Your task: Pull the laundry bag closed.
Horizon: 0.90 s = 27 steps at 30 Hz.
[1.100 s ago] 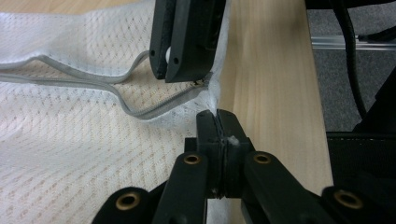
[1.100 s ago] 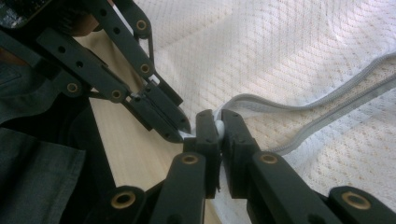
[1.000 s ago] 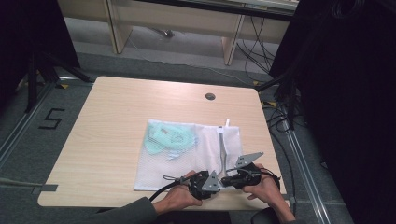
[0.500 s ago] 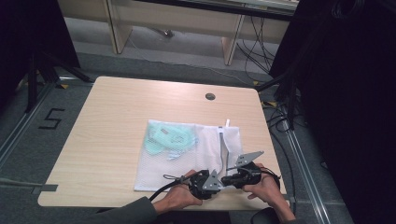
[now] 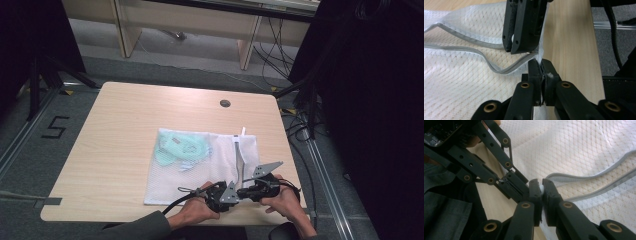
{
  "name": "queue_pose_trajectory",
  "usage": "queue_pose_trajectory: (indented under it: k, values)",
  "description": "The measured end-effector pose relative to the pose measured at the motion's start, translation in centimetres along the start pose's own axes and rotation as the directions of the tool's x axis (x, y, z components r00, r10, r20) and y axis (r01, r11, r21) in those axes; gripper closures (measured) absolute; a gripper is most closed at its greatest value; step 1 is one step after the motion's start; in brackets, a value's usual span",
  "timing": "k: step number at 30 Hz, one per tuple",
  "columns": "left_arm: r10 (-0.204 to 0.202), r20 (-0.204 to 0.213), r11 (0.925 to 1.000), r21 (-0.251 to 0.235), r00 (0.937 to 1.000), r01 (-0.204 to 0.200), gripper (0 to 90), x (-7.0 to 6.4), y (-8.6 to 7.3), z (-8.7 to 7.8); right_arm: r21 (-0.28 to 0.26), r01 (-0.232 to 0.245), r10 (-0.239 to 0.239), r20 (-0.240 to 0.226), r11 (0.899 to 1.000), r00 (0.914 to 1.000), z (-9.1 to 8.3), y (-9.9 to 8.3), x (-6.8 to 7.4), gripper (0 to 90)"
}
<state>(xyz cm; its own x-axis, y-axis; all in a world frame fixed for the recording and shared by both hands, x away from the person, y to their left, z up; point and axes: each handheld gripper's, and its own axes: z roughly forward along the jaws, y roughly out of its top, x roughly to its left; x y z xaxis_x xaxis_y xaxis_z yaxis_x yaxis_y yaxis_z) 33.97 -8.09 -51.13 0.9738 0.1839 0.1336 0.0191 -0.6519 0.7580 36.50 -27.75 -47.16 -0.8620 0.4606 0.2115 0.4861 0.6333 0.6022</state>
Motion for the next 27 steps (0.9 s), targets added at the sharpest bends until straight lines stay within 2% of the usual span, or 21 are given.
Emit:
queue_pose_trajectory:
  k: [1,3,4,5,6,7,8,9,10,13,14,15,16,18,20,22,23,24,27]
  values:
    - [-0.051,-0.001,0.9981,-0.035,0.9987,0.051,87.7,-0.4,0.0,0.2,0.002,0.004,-0.004,0.001,1.000,1.0000,0.0,0.0,0.0,86.8]
    - [-0.013,-0.013,0.9998,-0.017,0.9998,0.013,87.9,-0.2,0.0,0.0,0.004,0.001,-0.001,0.004,1.000,1.0000,0.1,0.0,-0.1,86.9]
    - [-0.011,-0.014,0.9997,-0.022,0.9998,0.011,88.0,-0.2,0.0,0.0,0.007,0.007,-0.007,0.007,1.000,1.0000,0.1,0.0,-0.1,86.8]
    - [-0.007,0.004,1.0000,-0.002,1.0000,0.007,88.0,-0.3,0.0,-0.1,0.007,0.017,-0.017,0.009,1.000,0.9998,0.2,0.0,-0.2,86.8]
    - [0.006,0.004,1.0000,0.003,1.0000,-0.006,88.1,-0.2,0.0,-0.2,0.004,0.019,-0.019,0.003,1.000,0.9998,0.2,-0.1,-0.3,86.8]
    - [0.003,0.010,1.0000,0.003,0.9999,-0.003,88.1,-0.3,0.0,-0.2,0.013,-0.003,0.003,-0.007,1.000,1.0000,0.2,-0.1,-0.2,86.8]
    - [0.006,0.011,1.0000,0.003,0.9999,-0.006,88.2,-0.3,0.0,-0.1,0.015,0.019,-0.019,0.004,1.000,0.9998,0.2,-0.1,-0.5,86.8]
    - [-0.032,0.009,0.9992,-0.021,0.9994,0.033,88.2,-0.5,-0.1,0.1,0.023,0.006,-0.006,0.003,1.000,1.0000,0.4,-0.2,-0.5,86.8]
    - [-0.022,0.005,0.9996,-0.016,0.9997,0.023,88.2,-0.5,-0.1,0.1,0.028,-0.001,0.001,0.006,1.000,1.0000,0.4,-0.2,-0.5,86.9]
    - [-0.028,0.017,0.9994,-0.020,0.9995,0.028,88.2,-0.5,0.0,0.0,0.025,-0.007,0.007,0.001,1.000,1.0000,0.4,-0.2,-0.5,86.9]
    - [-0.024,0.017,0.9996,-0.015,0.9996,0.024,88.2,-0.4,0.0,-0.1,0.023,0.005,-0.005,0.001,1.000,1.0000,0.4,-0.3,-0.6,86.9]
    - [-0.047,0.022,0.9987,-0.019,0.9987,0.047,88.2,-0.4,-0.1,0.0,0.029,0.006,-0.006,0.003,1.000,1.0000,0.5,-0.2,-0.7,86.9]
    - [-0.040,0.020,0.9990,-0.018,0.9990,0.040,88.2,-0.4,-0.1,0.0,0.033,0.004,-0.004,0.004,0.999,1.0000,0.5,-0.2,-0.7,86.8]
    - [-0.051,0.023,0.9984,-0.022,0.9984,0.052,88.1,-0.5,-0.1,0.0,0.035,0.002,-0.003,0.012,0.999,0.9999,0.6,-0.1,-0.8,86.9]
    - [-0.036,0.027,0.9992,-0.016,0.9990,0.036,88.1,-0.3,-0.2,-0.1,0.040,-0.007,0.007,0.007,0.999,0.9999,0.7,-0.1,-0.8,86.9]
    - [-0.062,0.037,0.9978,-0.020,0.9974,0.063,88.1,-0.2,-0.4,-0.2,0.039,0.001,-0.002,0.007,0.999,1.0000,0.8,0.0,-0.8,86.8]
    - [-0.064,0.036,0.9978,-0.016,0.9973,0.065,88.1,-0.2,-0.4,-0.3,0.040,-0.005,0.005,0.010,0.999,0.9999,0.9,0.1,-0.8,86.8]
    - [-0.061,0.038,0.9979,-0.018,0.9974,0.062,88.1,-0.2,-0.4,-0.3,0.040,0.018,-0.018,0.003,0.999,0.9998,0.9,0.2,-1.0,86.8]
    - [-0.081,0.037,0.9960,-0.034,0.9960,0.083,88.1,-0.2,-0.4,-0.4,0.037,0.010,-0.011,0.017,0.999,0.9998,1.0,0.3,-1.1,86.8]
